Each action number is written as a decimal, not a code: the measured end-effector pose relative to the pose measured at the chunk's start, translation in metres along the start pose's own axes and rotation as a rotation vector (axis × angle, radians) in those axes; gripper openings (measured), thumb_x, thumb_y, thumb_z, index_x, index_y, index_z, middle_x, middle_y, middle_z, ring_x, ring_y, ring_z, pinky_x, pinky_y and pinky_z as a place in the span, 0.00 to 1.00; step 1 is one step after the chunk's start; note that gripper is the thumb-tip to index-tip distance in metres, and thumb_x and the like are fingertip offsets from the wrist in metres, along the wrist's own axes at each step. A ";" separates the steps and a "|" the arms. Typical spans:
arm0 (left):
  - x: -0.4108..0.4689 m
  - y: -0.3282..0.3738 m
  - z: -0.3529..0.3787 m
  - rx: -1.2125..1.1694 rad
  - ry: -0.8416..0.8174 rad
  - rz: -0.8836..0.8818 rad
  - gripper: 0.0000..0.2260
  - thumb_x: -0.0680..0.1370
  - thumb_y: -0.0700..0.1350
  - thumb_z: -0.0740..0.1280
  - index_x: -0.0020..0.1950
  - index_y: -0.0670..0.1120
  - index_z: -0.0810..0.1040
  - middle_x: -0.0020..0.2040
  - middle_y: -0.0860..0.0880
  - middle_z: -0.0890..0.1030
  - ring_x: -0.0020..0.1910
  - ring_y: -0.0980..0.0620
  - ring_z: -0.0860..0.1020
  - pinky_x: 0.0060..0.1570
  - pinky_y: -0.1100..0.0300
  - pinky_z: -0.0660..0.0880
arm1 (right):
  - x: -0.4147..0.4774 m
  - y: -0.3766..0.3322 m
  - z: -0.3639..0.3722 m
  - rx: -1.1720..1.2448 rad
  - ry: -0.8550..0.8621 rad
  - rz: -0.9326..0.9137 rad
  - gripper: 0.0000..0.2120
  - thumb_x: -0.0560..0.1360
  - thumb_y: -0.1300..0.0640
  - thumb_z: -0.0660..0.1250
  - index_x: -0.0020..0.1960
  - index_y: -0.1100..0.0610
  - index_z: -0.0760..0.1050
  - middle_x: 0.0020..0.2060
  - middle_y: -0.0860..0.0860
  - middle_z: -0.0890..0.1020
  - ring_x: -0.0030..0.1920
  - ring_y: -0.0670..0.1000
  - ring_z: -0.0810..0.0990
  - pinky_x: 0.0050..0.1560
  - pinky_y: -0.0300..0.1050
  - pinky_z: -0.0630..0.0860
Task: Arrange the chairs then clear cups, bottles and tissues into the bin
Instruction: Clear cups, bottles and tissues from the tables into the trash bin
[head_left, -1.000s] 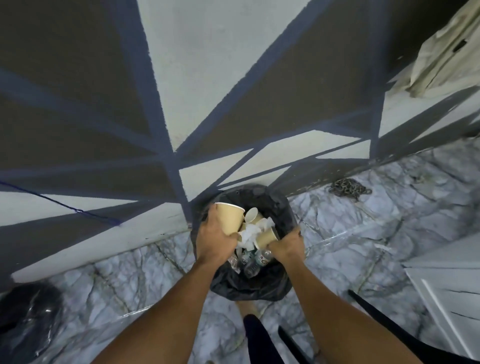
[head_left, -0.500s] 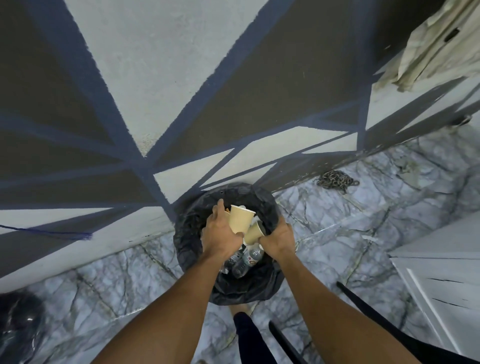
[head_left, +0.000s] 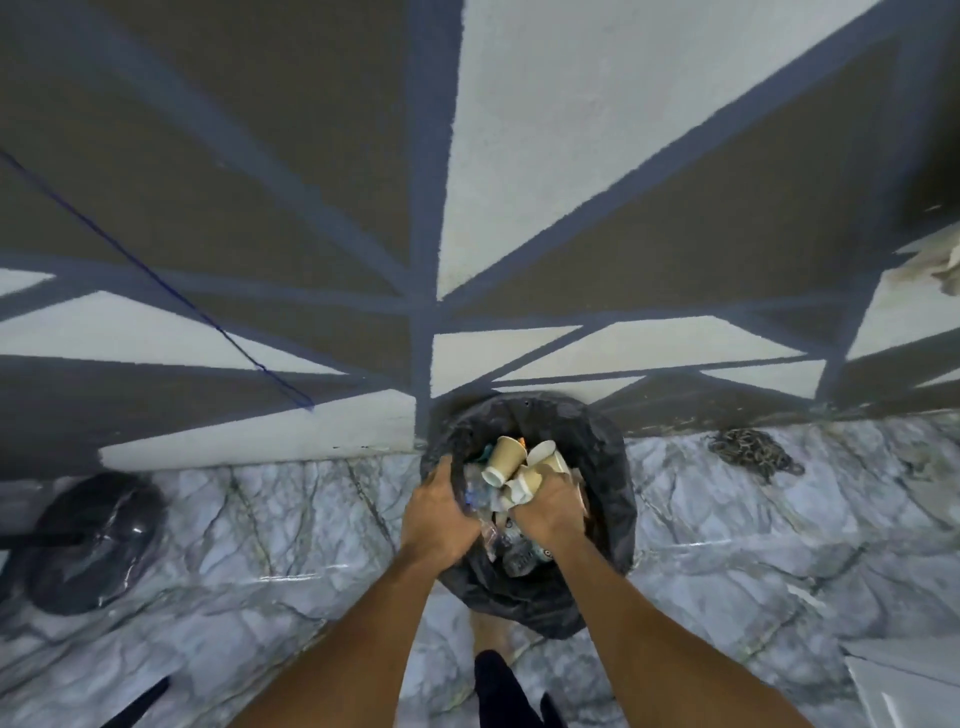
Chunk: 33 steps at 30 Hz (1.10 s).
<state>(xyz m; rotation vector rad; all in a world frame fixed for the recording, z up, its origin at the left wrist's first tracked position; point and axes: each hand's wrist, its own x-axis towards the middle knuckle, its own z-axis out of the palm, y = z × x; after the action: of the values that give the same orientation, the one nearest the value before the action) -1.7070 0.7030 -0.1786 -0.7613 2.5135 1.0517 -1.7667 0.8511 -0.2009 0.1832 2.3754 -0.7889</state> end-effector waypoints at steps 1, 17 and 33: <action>-0.007 -0.007 -0.012 -0.013 0.037 0.004 0.28 0.71 0.50 0.68 0.71 0.55 0.66 0.59 0.46 0.80 0.57 0.41 0.78 0.55 0.48 0.78 | -0.007 -0.015 0.007 -0.029 -0.022 -0.059 0.24 0.71 0.52 0.71 0.65 0.56 0.72 0.58 0.56 0.77 0.56 0.58 0.78 0.51 0.47 0.76; -0.270 -0.232 -0.210 -0.033 0.842 -0.213 0.22 0.63 0.42 0.68 0.58 0.47 0.78 0.51 0.46 0.81 0.50 0.43 0.82 0.46 0.53 0.80 | -0.285 -0.230 0.209 -0.369 -0.360 -1.005 0.24 0.67 0.56 0.70 0.63 0.54 0.76 0.57 0.56 0.81 0.59 0.58 0.78 0.57 0.44 0.75; -0.624 -0.449 -0.222 -0.175 1.311 -0.866 0.23 0.71 0.42 0.67 0.66 0.50 0.74 0.60 0.50 0.79 0.60 0.47 0.74 0.54 0.54 0.73 | -0.652 -0.235 0.439 -0.492 -0.981 -1.656 0.19 0.68 0.66 0.68 0.59 0.59 0.78 0.51 0.53 0.82 0.52 0.53 0.80 0.52 0.52 0.78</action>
<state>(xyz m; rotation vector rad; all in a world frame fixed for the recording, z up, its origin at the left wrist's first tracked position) -0.9583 0.4972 0.0126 -2.9410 2.2392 0.4270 -1.0924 0.4455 0.0314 -2.0195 1.2269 -0.5759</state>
